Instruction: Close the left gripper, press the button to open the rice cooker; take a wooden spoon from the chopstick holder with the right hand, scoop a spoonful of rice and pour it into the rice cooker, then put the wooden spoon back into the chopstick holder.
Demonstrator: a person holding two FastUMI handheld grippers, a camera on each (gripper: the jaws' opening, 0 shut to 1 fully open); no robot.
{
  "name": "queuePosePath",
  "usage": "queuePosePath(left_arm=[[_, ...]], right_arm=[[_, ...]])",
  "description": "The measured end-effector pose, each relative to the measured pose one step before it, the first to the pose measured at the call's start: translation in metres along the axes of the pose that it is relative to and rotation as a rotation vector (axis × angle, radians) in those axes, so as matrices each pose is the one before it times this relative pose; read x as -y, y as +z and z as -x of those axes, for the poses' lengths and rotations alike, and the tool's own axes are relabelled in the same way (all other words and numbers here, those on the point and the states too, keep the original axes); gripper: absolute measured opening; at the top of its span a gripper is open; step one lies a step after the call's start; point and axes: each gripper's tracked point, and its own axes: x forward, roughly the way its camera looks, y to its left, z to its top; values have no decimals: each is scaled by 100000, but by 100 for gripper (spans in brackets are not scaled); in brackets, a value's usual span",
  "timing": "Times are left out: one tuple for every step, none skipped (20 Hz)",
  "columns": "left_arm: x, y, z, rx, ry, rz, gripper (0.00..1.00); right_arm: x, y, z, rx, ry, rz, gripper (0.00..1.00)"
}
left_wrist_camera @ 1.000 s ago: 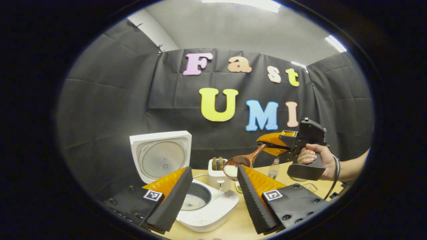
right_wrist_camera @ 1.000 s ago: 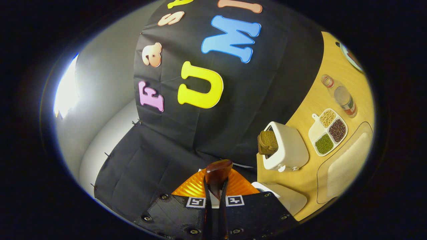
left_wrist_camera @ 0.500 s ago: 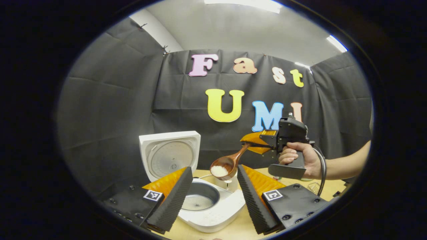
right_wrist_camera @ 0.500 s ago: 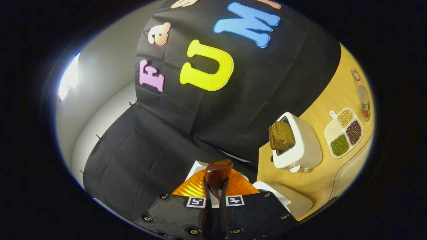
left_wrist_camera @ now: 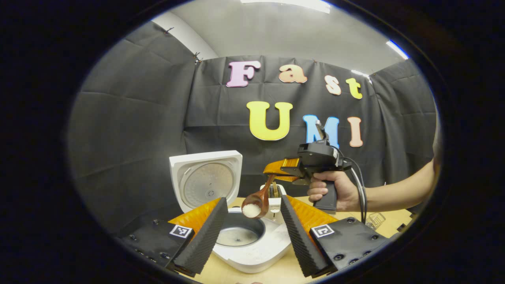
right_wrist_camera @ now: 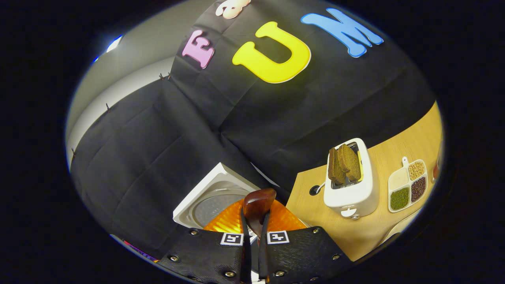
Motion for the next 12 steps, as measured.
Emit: queuePosePath(left_arm=[[-265, -190, 172, -757, 856, 97, 96], [-283, -301, 97, -620, 698, 280, 94], [-295, -110, 73, -66, 632, 305, 94], [-49, -51, 169, -225, 533, 93, 94], [-177, 23, 119, -250, 727, -133, 94], [17, -67, 45, -169, 726, 4, 94], [-70, 20, 85, 64, 679, 357, 94], [-169, -44, 147, 172, 627, 519, 94], [-110, 83, 100, 337, 342, 406, 94], [-334, -58, 182, 139, 409, 117, 94], [-276, -32, 128, -130, 417, -19, 94], [-41, -44, 114, -65, 384, 89, 94]], right_arm=[[-87, -563, -688, -1418, -8, 2213, 7], [-88, -507, -671, -1484, 166, 2006, 7], [-334, -505, -730, -1568, 406, 2440, 7], [-388, -436, -582, -1258, 168, 3486, 7], [-277, -336, -228, -724, -142, 4487, 7], [-288, -91, -212, -484, -371, 5162, 7], [-291, -237, -181, -645, -340, 5318, 7], [-485, -205, -174, -622, 88, 5274, 7], [-452, -197, -91, -417, 617, 5143, 7], [-392, 60, -57, -248, 459, 4960, 7], [-551, -69, -168, -299, 590, 4577, 7], [-654, -94, -51, -428, 1063, 3983, 7]])
